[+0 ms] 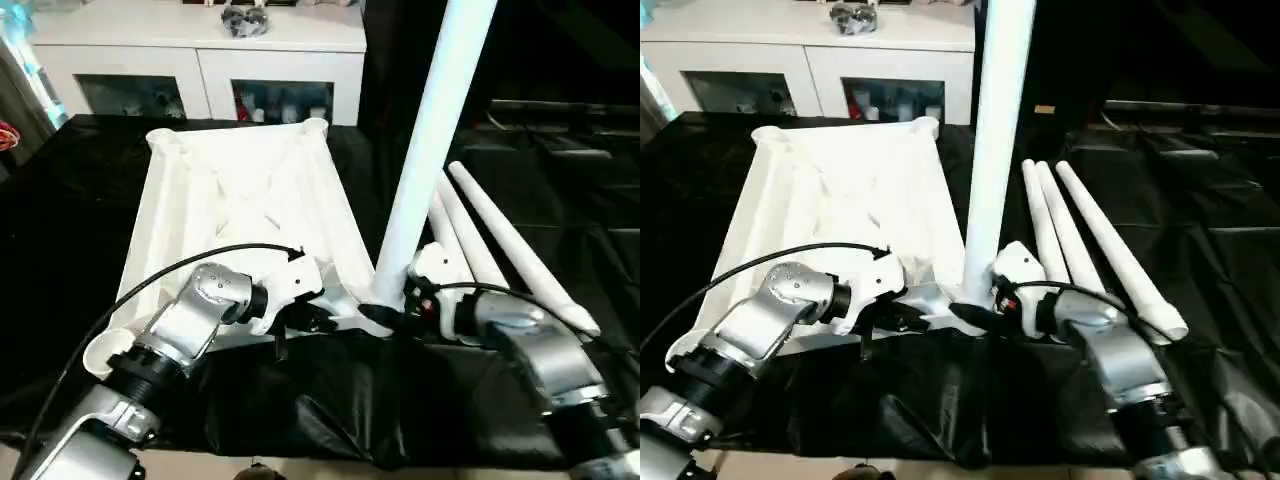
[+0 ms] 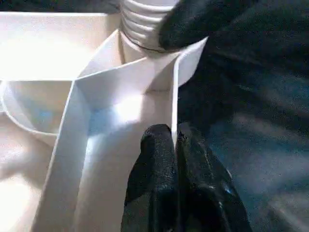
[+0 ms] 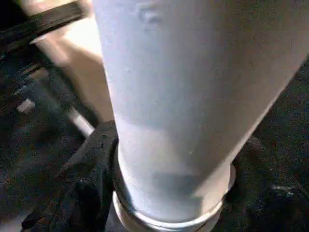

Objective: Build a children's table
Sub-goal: Rotate leg to tighten

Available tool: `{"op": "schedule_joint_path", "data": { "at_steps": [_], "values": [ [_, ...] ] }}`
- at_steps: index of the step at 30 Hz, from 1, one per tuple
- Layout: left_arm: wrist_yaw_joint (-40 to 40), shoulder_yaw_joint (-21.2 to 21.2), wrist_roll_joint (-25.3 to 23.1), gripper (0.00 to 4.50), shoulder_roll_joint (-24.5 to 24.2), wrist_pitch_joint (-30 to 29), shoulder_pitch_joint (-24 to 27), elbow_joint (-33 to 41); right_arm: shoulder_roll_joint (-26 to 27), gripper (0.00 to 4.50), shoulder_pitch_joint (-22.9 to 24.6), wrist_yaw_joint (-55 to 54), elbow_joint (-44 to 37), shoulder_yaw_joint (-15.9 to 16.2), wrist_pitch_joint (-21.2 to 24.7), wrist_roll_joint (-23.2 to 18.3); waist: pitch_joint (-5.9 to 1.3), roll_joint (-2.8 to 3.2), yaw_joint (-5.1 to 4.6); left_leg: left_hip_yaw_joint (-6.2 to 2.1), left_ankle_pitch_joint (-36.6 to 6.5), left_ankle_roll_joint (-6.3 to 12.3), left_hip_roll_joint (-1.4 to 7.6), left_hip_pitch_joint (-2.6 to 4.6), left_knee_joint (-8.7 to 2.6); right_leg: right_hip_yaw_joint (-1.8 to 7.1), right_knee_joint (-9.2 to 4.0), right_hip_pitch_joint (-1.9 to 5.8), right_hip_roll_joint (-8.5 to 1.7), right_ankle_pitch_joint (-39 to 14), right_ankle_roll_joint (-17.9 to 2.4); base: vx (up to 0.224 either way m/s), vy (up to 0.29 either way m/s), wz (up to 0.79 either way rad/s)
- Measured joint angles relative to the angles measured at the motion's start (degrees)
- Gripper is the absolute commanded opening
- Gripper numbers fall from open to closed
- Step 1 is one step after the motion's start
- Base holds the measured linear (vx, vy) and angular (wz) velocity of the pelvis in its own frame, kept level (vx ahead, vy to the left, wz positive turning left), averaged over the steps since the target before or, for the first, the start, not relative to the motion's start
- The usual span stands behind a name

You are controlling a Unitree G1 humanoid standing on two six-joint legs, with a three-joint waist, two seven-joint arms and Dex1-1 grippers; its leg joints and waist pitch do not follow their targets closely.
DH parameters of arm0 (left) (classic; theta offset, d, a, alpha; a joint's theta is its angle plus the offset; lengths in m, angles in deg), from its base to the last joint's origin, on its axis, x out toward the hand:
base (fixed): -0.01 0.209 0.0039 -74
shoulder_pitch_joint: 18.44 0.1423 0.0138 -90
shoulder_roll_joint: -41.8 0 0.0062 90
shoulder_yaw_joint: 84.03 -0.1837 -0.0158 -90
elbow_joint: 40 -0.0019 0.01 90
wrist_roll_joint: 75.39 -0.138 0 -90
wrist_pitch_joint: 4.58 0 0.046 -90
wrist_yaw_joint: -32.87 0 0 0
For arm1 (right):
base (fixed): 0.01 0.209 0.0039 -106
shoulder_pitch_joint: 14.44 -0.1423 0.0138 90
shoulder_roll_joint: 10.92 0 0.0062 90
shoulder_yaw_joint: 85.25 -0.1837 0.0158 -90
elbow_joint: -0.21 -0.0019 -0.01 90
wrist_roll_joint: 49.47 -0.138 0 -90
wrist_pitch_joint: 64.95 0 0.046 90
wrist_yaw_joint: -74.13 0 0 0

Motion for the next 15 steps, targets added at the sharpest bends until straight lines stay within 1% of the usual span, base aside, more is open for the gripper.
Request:
{"op": "schedule_joint_path", "data": {
  "at_steps": [1,3,4,5,6,9,11,12,13,14,15],
  "values": [
    [0.82,0.08,-0.21,0.0,0.53,-0.39,-0.31,-0.39,0.39,2.74,-0.49,-1.39,0.76,-0.22,0.0,0.13,0.0,0.0,-0.22,0.0,0.0,0.0,0.0,0.01,-0.02,0.0,-0.02,-0.01,0.0,-0.01,0.03,0.0,0.0,0.0],
    [7.11,1.94,-0.62,0.0,3.84,-2.52,-0.87,-2.35,5.53,2.74,-3.95,-8.74,7.11,-2.63,-0.81,0.74,0.01,0.02,-1.31,-0.01,0.0,-0.01,0.01,0.22,0.01,-0.01,0.0,0.1,0.0,-0.03,0.12,0.0,0.0,0.0],
    [9.25,2.22,-0.92,0.0,4.91,-3.41,-1.33,-2.89,6.74,2.74,-5.34,-11.43,9.0,-3.26,-0.96,1.39,0.04,0.06,-1.56,-0.01,0.0,-0.01,0.01,0.25,-0.01,-0.01,-0.03,0.07,-0.02,-0.03,0.12,0.0,0.0,0.0],
    [12.28,2.78,-1.44,0.0,6.12,-4.64,-1.33,-2.98,8.96,2.74,-7.5,-15.12,12.94,-4.13,-2.22,1.71,0.05,0.07,-2.1,-0.05,0.0,-0.02,0.01,0.31,-0.04,-0.06,-0.07,0.09,-0.04,-0.04,0.14,0.0,0.0,0.0],
    [14.0,2.95,-1.78,0.0,6.83,-5.25,-1.34,-2.97,9.98,2.74,-8.57,-17.24,14.87,-4.52,-2.89,1.96,0.05,0.07,-2.45,-0.11,0.0,-0.02,0.0,0.35,-0.03,-0.09,-0.1,0.09,-0.05,-0.05,0.15,0.0,0.0,0.0],
    [17.3,3.26,-2.6,0.0,7.99,-6.66,-1.32,-2.64,12.22,2.74,-11.37,-21.51,19.87,-5.09,-5.12,2.35,0.06,0.05,-2.95,-0.16,0.0,-0.02,0.01,0.47,-0.05,-0.19,-0.15,0.15,-0.06,-0.05,0.15,0.0,0.0,0.0],
    [18.47,3.4,-2.93,0.0,8.57,-7.38,-1.27,-2.25,12.73,2.74,-12.45,-22.42,21.9,-5.37,-6.31,2.54,0.07,0.03,-2.94,-0.21,0.0,-0.02,0.01,0.48,-0.06,-0.2,-0.22,0.13,-0.06,-0.05,0.15,0.0,0.0,0.0],
    [18.72,3.41,-3.1,0.0,8.73,-7.69,-1.12,-1.85,12.9,3.09,-12.57,-22.39,22.49,-5.63,-6.92,2.54,0.07,0.0,-2.95,-0.21,0.0,-0.02,0.01,0.48,-0.06,-0.2,-0.23,0.14,-0.06,-0.05,0.16,0.0,0.0,0.0],
    [19.0,3.42,-3.24,0.0,8.83,-7.77,-1.02,-1.66,13.16,3.29,-12.91,-22.29,23.29,-6.07,-7.42,2.55,0.07,0.0,-2.97,-0.2,0.0,-0.02,0.0,0.48,-0.05,-0.19,-0.23,0.14,-0.06,-0.04,0.15,0.0,0.0,0.0],
    [19.14,3.47,-3.27,0.0,8.83,-7.77,-0.98,-1.56,13.39,3.43,-13.38,-21.97,24.1,-6.54,-7.86,2.41,0.07,0.0,-2.96,-0.2,0.0,-0.02,0.0,0.48,-0.04,-0.19,-0.23,0.13,-0.06,-0.02,0.14,0.0,0.0,0.0],
    [19.1,3.53,-3.27,0.0,8.82,-7.76,-0.96,-1.49,13.64,3.43,-13.8,-21.59,24.73,-6.99,-8.02,2.17,0.07,0.0,-2.96,-0.19,0.0,-0.02,0.0,0.48,-0.05,-0.19,-0.23,0.13,-0.07,0.03,0.12,0.0,0.0,0.0]
  ]
}}
